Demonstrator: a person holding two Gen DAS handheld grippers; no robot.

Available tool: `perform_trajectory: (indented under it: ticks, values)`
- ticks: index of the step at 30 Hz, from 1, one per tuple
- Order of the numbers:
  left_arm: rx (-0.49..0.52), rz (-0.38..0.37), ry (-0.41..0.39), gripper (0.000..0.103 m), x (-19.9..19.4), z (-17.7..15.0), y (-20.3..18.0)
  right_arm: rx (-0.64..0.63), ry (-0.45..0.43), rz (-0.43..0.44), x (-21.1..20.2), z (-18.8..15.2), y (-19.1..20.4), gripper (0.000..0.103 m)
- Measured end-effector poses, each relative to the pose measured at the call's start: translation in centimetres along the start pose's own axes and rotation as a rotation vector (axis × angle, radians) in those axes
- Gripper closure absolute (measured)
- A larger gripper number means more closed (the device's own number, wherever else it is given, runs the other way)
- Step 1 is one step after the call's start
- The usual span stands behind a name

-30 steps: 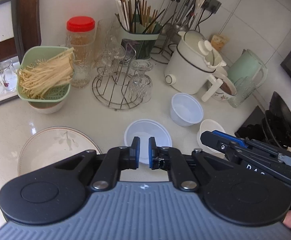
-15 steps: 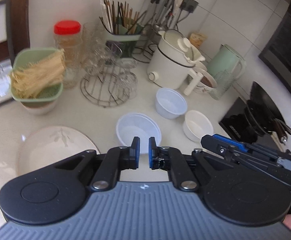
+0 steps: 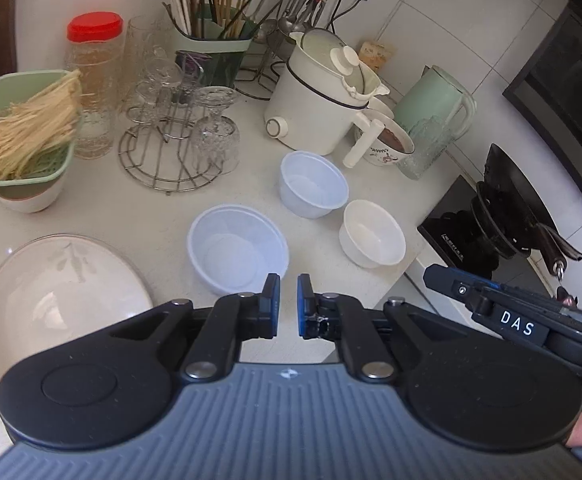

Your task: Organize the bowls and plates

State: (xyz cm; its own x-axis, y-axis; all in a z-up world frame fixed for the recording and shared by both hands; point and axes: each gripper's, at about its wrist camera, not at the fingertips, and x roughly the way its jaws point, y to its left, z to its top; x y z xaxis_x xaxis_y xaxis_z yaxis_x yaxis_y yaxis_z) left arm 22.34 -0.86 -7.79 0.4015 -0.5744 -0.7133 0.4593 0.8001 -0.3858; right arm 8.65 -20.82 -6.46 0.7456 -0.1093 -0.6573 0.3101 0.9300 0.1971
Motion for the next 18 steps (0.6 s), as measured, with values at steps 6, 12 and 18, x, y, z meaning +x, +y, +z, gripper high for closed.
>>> perform_trajectory:
  ticks: [6, 12, 18]
  values:
    - [0.009, -0.015, 0.055, 0.095, 3.7, 2.1, -1.2, 0.004, 0.023, -0.003, 2.3, 1.4, -1.8, 0.08]
    - [-0.026, 0.011, 0.074, 0.095, 7.5, 4.8, -2.1, 0.017, 0.057, 0.0, 5.3, 3.5, -4.1, 0.08]
    - [-0.016, 0.026, 0.063, 0.095, 10.3, 8.5, -2.9, 0.036, 0.079, 0.008, 8.5, 5.7, -5.9, 0.08]
